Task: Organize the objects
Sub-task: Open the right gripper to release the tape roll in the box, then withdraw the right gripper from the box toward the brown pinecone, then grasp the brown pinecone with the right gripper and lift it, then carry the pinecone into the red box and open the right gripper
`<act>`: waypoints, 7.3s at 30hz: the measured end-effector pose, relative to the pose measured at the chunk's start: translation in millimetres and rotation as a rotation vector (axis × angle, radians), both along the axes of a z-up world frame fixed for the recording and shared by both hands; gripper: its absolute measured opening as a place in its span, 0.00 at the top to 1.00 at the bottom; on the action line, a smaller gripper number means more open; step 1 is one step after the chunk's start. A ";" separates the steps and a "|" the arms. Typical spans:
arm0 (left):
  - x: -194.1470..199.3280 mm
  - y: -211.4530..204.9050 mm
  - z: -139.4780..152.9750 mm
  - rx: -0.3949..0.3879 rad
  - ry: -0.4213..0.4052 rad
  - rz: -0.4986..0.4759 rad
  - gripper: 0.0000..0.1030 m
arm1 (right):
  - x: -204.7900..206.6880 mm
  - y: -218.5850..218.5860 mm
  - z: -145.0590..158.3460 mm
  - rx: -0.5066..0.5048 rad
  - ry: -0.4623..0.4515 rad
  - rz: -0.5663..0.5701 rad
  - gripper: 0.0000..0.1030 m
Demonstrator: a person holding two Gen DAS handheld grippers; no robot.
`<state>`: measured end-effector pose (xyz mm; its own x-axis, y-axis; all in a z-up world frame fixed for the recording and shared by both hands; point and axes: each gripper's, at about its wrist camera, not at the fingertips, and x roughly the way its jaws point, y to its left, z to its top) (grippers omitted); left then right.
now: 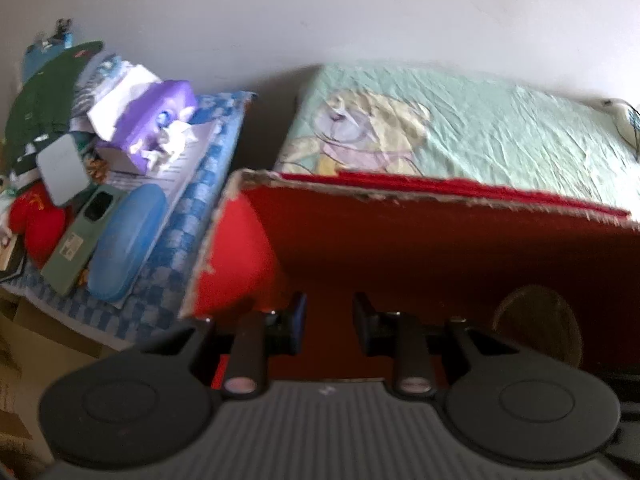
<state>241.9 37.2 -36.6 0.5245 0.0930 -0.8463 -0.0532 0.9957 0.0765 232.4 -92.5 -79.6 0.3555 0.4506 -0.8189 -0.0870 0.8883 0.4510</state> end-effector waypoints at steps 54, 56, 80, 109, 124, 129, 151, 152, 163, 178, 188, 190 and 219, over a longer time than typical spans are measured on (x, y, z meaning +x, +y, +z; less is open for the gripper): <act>-7.5 -31.4 -2.6 0.146 -0.017 -0.219 0.55 | -10.5 -37.8 9.2 -0.069 -0.189 -0.116 0.79; -7.5 -31.5 -2.3 0.150 -0.019 -0.217 0.54 | -13.5 -41.3 9.2 -0.042 -0.201 -0.118 0.77; -92.1 -26.5 72.9 0.060 -0.243 -0.193 0.49 | -69.1 -75.6 56.5 0.116 -0.410 -0.078 0.72; -273.3 -87.7 27.9 -0.262 -0.021 -0.421 0.39 | -186.6 -152.2 13.7 0.292 -0.210 0.255 0.69; -277.9 -110.3 -27.5 -0.276 0.159 -0.358 0.38 | -191.1 -129.8 -29.4 0.323 0.048 0.361 0.53; -273.0 -112.3 -30.1 -0.280 0.161 -0.348 0.41 | -189.8 -137.7 -41.7 0.331 0.095 0.367 0.53; -255.1 -123.8 -28.0 -0.307 0.195 -0.433 0.72 | -185.2 -156.1 -38.7 0.290 0.122 0.296 0.72; -253.2 -126.4 -28.6 -0.309 0.196 -0.441 0.72 | -185.3 -158.7 -37.2 0.284 0.118 0.284 0.72; -235.0 -149.7 19.7 -0.299 0.053 -0.650 0.72 | -183.7 -181.4 30.4 0.220 -0.043 0.174 0.72; -168.4 -115.3 101.6 -0.254 -0.185 -0.823 0.72 | -125.6 -134.1 112.5 0.084 -0.275 0.169 0.72; -104.5 -86.1 82.5 -0.278 -0.118 -0.850 0.72 | -59.3 -73.8 104.3 -0.130 -0.164 0.291 0.72; -98.2 -84.0 71.0 -0.281 -0.090 -0.858 0.72 | -51.2 -65.0 98.6 -0.174 -0.128 0.318 0.72; -71.8 -20.6 31.0 -0.345 -0.015 -0.702 0.65 | -17.4 26.5 2.1 -0.765 0.178 0.742 0.72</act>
<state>170.0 16.6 -5.5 0.3747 -0.5322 -0.7592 0.5994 0.7638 -0.2396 215.0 -66.1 -77.5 0.0526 -0.1484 -0.9875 -0.7074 0.6925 -0.1418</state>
